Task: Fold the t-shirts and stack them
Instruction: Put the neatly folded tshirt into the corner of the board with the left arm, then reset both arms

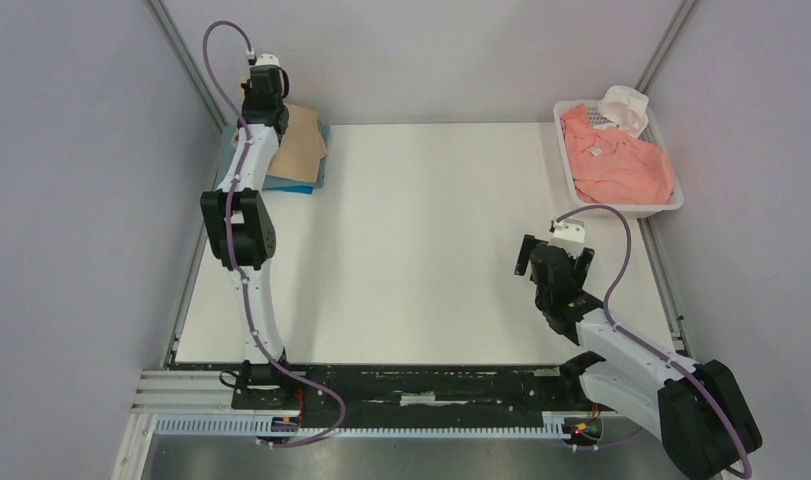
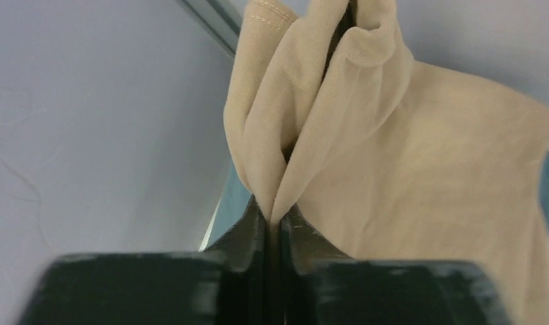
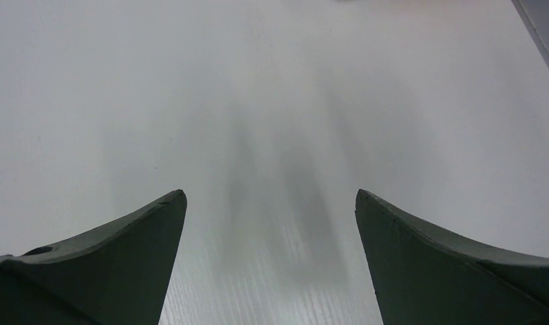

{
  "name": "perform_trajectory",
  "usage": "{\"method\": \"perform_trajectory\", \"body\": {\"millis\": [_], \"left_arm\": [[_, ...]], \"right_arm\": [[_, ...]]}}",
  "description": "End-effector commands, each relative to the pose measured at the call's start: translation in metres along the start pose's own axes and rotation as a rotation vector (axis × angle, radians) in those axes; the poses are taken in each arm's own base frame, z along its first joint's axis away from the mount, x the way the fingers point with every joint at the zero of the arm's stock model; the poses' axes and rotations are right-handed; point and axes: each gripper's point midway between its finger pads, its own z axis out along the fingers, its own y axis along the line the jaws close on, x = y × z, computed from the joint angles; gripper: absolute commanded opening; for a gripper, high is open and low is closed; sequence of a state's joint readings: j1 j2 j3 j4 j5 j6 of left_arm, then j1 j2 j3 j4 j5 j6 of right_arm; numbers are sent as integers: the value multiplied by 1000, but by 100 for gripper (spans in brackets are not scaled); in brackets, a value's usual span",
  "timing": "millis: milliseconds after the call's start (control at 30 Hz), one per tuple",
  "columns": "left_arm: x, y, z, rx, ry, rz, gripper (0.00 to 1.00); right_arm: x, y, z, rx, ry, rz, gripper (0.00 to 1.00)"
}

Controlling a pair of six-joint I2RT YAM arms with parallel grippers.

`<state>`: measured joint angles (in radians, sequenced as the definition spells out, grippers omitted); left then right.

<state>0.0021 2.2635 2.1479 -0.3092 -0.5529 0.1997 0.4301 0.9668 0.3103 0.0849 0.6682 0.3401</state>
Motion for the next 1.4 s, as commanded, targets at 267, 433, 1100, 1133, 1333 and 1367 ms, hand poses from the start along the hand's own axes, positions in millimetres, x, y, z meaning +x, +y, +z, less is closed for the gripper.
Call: {"method": "perform_trajectory", "body": {"millis": [267, 433, 1100, 1133, 1333, 1367], "left_arm": [[5, 24, 27, 42, 12, -347, 80], [4, -6, 1, 214, 32, -485, 81], [132, -100, -343, 838, -48, -605, 83], [141, -94, -354, 856, -53, -597, 83], [206, -42, -343, 631, -47, -646, 83], [207, -38, -346, 634, -55, -652, 84]], "right_arm": [[-25, 10, -3, -63, -111, 73, 98], [-33, 25, -11, -183, -166, 94, 98], [-5, 40, -30, -357, -131, 172, 98], [-4, 39, -30, -353, -131, 174, 98], [5, 38, -28, -353, -125, 164, 98], [7, 39, -29, -362, -124, 167, 98]]}}
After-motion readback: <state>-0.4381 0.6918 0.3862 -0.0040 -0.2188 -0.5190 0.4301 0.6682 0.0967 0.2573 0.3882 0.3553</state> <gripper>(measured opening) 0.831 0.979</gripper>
